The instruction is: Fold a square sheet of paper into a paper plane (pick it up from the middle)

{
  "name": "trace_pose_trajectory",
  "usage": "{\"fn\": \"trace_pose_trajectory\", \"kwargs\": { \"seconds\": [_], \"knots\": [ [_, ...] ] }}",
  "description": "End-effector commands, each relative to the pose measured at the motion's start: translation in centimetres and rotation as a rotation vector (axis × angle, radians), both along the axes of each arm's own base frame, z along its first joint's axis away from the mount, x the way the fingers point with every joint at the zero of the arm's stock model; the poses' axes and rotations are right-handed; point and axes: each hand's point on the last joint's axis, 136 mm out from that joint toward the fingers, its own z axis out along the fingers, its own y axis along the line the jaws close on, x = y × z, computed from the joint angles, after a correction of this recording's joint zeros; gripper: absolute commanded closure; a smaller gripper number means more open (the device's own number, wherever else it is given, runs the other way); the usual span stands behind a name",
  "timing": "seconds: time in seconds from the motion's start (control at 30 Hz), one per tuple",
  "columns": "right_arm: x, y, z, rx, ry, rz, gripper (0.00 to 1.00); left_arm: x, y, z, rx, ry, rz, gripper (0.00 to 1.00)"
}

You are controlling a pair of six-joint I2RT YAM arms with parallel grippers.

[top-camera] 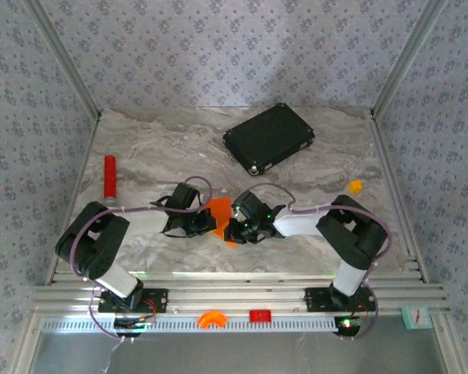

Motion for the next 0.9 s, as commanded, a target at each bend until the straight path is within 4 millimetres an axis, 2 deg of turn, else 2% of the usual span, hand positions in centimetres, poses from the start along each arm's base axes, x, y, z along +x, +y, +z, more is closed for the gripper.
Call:
{"fn": "trace_pose_trajectory", "kwargs": {
  "seconds": [0.0, 0.2, 0.3, 0.43, 0.57, 0.63, 0.87],
  "knots": [
    [-1.0, -1.7, -2.1, -0.076, 0.043, -0.015, 0.95, -0.2, 0.0, 0.9, -0.009, -0.013, -0.007, 1.0],
    [-1.5, -2.8, -2.8, -0.097, 0.058, -0.039, 0.97, -0.2, -2.6, 4.3, -0.101, -0.11, -0.067, 0.99],
    [-1.3, -2.7, -2.8, -0.094, 0.056, -0.042, 0.97, -0.7, -3.5, 4.0, -0.114, -0.098, -0.088, 1.0],
    [-1.1, -2.3, -2.9, -0.09, 0.057, -0.037, 0.98, -1.0, -2.3, 1.0, -0.029, -0.027, -0.058, 1.0],
    [-1.3, -2.7, -3.3, -0.101, 0.068, -0.038, 0.98, -0.6, -0.6, -0.7, 0.003, -0.006, -0.021, 1.0],
    [-1.4, -2.9, -3.5, -0.104, 0.072, -0.039, 0.98, -0.2, 0.1, -0.9, 0.004, -0.009, -0.013, 1.0],
    [-1.8, -3.4, -4.2, -0.116, 0.083, -0.041, 1.0, 2.3, 1.4, 0.4, -0.03, -0.05, -0.006, 1.0]
  ]
}}
